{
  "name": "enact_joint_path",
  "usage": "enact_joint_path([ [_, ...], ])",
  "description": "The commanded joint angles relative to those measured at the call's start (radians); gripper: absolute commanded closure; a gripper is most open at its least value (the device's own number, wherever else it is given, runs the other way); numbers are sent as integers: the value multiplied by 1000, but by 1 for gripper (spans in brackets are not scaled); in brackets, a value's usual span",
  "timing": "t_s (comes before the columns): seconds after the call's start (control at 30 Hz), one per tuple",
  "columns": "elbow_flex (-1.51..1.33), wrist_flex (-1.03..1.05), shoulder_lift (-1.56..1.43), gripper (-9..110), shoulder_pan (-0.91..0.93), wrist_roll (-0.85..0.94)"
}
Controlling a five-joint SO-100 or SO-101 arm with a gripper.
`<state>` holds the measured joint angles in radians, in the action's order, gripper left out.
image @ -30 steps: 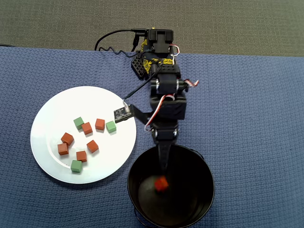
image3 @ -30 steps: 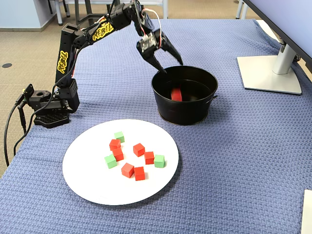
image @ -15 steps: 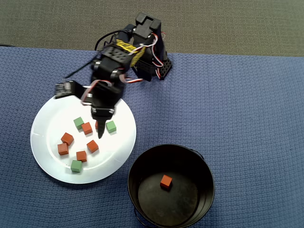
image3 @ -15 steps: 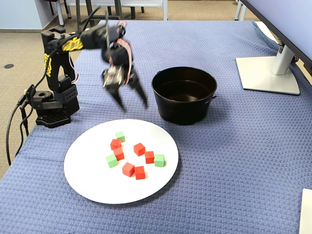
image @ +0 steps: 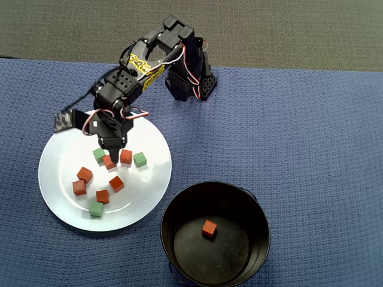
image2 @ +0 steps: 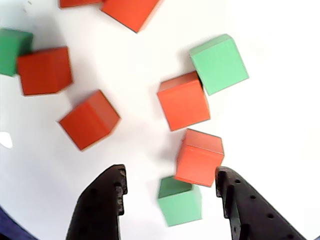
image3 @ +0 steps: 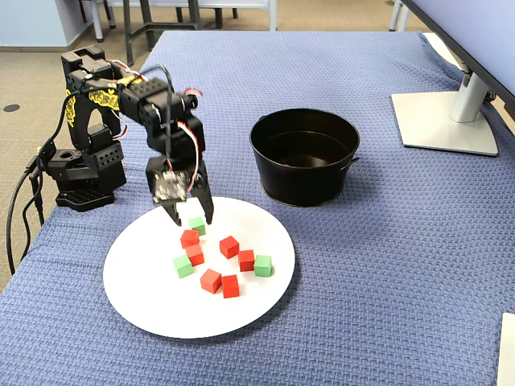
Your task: Pick up the red cubes from the white plate and place them in the black recipient
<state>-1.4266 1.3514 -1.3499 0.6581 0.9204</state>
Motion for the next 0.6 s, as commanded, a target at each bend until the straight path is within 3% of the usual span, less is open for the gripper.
enact_joint_path([
  [0.0,5,-18,-8,82,9,132],
  [0.57,-172,-209,-26,83,66,-107],
])
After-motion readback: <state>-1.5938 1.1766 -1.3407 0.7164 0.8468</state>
